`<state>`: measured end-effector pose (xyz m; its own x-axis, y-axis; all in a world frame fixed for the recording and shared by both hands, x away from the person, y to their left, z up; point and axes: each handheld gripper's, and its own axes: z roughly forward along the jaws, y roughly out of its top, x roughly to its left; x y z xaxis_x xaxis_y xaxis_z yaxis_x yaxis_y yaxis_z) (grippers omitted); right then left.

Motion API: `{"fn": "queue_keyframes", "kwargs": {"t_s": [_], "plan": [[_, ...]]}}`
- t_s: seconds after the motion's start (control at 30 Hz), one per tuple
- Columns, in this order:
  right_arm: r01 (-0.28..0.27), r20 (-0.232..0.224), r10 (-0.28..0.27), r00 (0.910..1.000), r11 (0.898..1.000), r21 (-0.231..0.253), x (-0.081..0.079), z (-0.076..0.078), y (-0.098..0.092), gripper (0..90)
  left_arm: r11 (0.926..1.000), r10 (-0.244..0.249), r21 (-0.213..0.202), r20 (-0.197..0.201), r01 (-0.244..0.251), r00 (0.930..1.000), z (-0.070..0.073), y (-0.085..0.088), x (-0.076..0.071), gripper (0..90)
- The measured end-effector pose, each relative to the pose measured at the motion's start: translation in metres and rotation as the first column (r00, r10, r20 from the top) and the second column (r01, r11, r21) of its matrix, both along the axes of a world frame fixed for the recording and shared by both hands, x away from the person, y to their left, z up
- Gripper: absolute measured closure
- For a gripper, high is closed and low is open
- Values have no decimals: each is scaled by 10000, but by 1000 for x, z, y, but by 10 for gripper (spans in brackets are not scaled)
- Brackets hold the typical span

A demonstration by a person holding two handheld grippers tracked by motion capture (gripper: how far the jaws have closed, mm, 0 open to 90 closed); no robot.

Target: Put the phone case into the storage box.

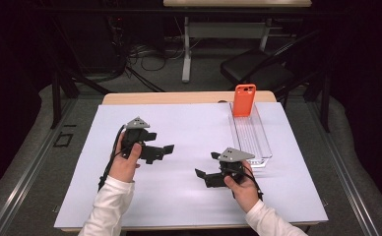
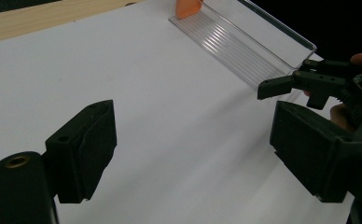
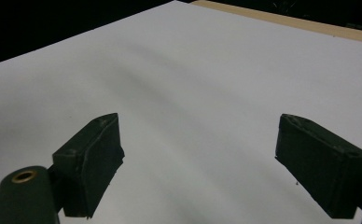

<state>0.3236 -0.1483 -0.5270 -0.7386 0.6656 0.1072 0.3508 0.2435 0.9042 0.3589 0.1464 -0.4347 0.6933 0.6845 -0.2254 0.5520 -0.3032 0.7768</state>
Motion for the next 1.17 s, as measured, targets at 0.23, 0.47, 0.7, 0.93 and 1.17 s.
{"fn": "queue_keyframes", "kwargs": {"t_s": [0.23,0.47,0.7,0.93,1.17], "plan": [[32,-119,-32,9999,10000,2,1,-3,0,140,10000,4,-12,0,-4,10000,-1,-2,0,151],[13,-189,-15,9998,9999,-107,0,-4,1,140,10000,5,0,-10,-5,10000,0,-2,-1,151],[-39,-251,35,9997,9999,-154,0,-5,2,140,10000,-9,-6,-13,9,10000,0,-2,-1,151],[-43,-345,36,9994,9998,-203,1,-6,2,141,10000,7,14,4,-7,10000,0,-1,-1,151],[-65,-319,59,9995,9998,-166,0,-5,2,141,10000,20,-8,27,-20,10000,0,0,0,151]]}}
